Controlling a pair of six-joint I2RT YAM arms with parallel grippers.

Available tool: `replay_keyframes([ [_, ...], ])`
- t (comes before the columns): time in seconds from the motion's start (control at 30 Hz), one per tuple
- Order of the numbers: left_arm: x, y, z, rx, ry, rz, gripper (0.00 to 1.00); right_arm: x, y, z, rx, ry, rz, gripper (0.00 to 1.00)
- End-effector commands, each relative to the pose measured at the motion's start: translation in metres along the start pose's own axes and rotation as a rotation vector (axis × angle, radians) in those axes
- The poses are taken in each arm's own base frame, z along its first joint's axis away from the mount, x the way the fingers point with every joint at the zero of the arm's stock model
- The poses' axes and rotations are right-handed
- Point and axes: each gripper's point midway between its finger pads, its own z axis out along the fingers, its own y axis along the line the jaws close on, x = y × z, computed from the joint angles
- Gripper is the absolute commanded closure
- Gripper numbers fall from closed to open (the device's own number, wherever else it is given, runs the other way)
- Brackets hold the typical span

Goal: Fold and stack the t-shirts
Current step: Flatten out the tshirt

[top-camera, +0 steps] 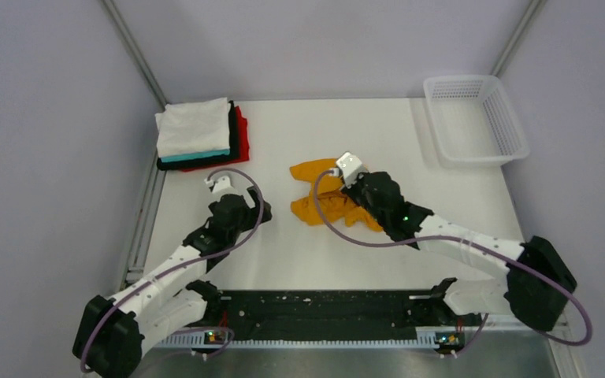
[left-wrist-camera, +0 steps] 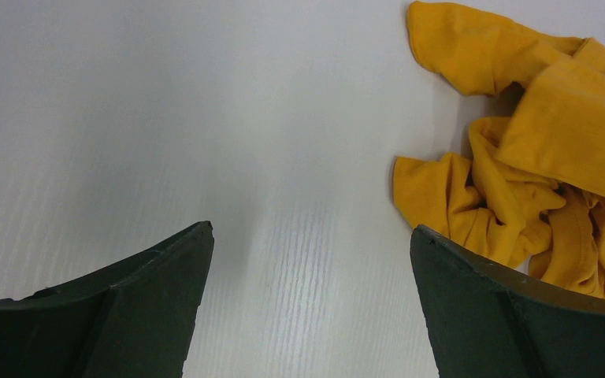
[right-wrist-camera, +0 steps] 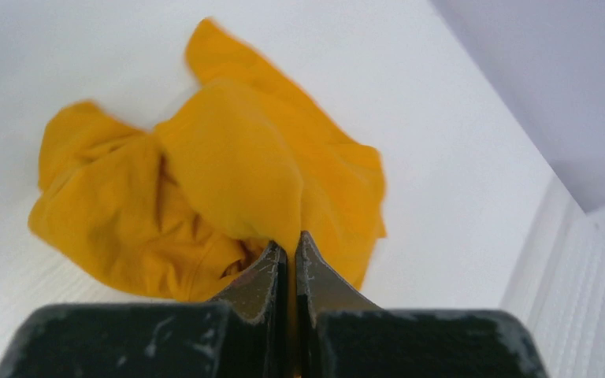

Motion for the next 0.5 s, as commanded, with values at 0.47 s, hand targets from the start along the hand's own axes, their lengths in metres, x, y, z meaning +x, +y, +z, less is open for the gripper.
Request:
replay_keyframes([
  [0.47, -0.024, -0.084, 0.096, 0.012, 0.145, 0.147, 0.01, 0.080, -0.099, -0.136, 0.572, -0.201, 0.880, 1.00],
])
